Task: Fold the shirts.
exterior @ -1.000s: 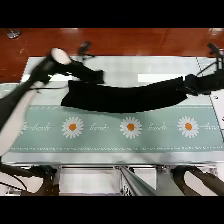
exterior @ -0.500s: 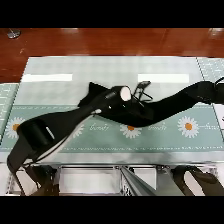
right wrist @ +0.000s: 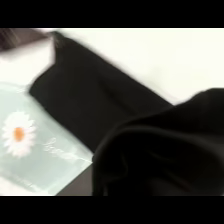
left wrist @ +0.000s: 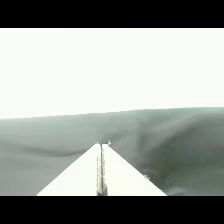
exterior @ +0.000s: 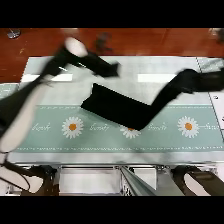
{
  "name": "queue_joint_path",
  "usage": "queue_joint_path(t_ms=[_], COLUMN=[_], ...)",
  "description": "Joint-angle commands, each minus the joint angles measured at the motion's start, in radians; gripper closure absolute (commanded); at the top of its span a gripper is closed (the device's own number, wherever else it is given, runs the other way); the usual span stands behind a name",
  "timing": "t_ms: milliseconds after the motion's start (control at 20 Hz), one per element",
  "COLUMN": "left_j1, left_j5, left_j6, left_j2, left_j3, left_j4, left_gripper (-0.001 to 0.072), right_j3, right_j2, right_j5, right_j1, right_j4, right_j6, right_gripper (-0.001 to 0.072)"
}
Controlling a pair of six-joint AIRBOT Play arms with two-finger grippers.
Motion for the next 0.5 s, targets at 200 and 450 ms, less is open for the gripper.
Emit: queue_joint_path(t_ms=[200,450], left_j1=[0.424,0.422], left_j5=[-0.05,0.15], left_j6=[0.101,0.054], left_j2=[0.632,0.989], left_j3=[-0.315,-0.783], left_j4=[0.046,0.037], left_gripper=[0.0682,0.0681], right_j3=[0.515,0.691], right_j2=[-0.689,-0.982], right_j5=[-0.13,-0.082], right_j1=[0.47,0.521], right_j4=[0.029,0.14], right_j6=[0.078,0.109], right_gripper=[0.0689,0.0092])
